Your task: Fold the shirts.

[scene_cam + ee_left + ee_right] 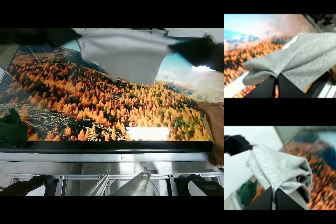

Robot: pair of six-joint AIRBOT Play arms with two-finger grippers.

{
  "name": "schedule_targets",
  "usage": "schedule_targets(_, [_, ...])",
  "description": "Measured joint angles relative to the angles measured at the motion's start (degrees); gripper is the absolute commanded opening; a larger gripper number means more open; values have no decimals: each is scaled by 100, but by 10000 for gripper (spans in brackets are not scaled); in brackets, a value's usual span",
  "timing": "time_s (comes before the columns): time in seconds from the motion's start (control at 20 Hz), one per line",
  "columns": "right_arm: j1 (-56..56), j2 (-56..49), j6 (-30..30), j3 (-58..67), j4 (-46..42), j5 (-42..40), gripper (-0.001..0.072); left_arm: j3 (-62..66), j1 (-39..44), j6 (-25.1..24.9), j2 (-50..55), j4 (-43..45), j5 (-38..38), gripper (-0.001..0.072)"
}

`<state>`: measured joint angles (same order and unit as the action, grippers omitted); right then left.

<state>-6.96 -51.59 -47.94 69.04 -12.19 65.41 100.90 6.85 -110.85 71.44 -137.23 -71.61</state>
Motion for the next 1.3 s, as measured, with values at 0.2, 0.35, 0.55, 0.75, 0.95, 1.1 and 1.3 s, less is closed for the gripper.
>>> schedule_targets(0.2, [-92, 284, -107, 90, -83, -87, 17, -20, -146, 188, -254, 144, -437, 15])
schedule_targets(0.35, [149, -35, -256, -7, -129, 227, 18, -686, 11, 245, -295, 291, -525, 18])
schedule_targets(0.55, [702, -846, -643, -420, -422, 660, 347, -1849, 400, 284, -92, 332, -463, 419])
schedule_targets(0.75, [1010, -1703, -1082, -713, -1231, 892, 384, -2594, 553, 286, 391, 297, -527, 717])
schedule_targets(0.95, [1097, -2350, -1475, -817, -2293, 907, 523, -2844, 323, 284, 883, 282, -688, 717])
schedule_targets(1.1, [1117, -2708, -1683, -1056, -2868, 857, 512, -2900, 129, 267, 1338, 280, -925, 715])
schedule_targets(1.3, [1128, -2907, -1770, -1799, -3263, 525, 470, -2927, 170, 251, 2070, 275, -1145, 715])
